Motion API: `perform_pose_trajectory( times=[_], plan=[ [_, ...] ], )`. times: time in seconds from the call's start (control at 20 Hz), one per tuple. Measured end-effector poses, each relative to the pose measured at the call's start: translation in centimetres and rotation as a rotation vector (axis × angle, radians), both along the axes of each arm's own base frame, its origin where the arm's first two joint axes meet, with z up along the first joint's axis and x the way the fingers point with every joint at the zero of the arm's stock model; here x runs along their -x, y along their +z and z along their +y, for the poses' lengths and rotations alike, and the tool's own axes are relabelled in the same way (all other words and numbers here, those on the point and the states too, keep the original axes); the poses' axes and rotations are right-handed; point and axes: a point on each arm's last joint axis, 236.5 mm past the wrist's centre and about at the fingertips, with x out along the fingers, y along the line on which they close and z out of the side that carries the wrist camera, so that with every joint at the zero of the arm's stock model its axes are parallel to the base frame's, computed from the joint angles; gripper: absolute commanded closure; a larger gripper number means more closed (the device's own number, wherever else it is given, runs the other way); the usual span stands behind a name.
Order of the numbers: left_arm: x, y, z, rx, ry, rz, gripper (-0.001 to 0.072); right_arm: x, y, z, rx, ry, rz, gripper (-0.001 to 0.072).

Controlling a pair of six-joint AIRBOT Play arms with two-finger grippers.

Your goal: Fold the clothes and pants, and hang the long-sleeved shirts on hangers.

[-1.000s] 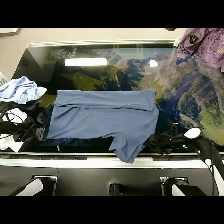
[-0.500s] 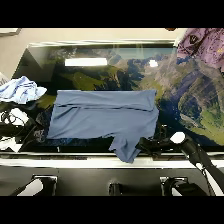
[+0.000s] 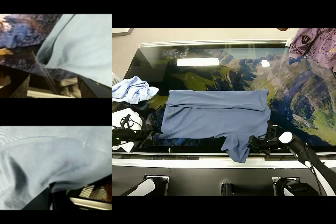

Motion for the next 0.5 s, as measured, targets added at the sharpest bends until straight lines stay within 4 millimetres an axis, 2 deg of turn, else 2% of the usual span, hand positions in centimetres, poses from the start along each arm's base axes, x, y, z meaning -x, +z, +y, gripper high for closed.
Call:
perform_pose_trajectory(
  times=[0.15, 0.25, 0.3, 0.4, 0.45, 0.5],
  plan=[
    [-0.4, -1.1, -0.3, 0.022, 0.015, -0.007, 0.0057, 0.2, 0.3, 0.0, 0.002, 0.011, -0.007, 0.0685],
    [-0.7, -1.7, -0.4, 0.035, 0.03, -0.005, 0.0151, 0.3, 0.7, 0.1, -0.005, 0.01, -0.007, 0.0685],
    [-0.7, -2.0, -0.5, 0.043, 0.036, 0.0, 0.0239, 0.4, 0.9, 0.2, -0.011, 0.007, -0.004, 0.0685],
    [-0.9, -2.7, -0.4, 0.048, 0.045, 0.006, 0.0584, 0.4, 1.2, 0.3, -0.019, 0.004, -0.007, 0.0685],
    [-1.0, -2.9, -0.4, 0.046, 0.045, 0.002, 0.0698, 0.5, 1.4, 0.3, -0.022, 0.004, -0.007, 0.0685],
    [-1.3, -3.0, -0.4, 0.053, 0.048, -0.004, 0.0693, 0.4, 1.6, 0.4, -0.026, 0.001, -0.011, 0.0685]
  ],
)
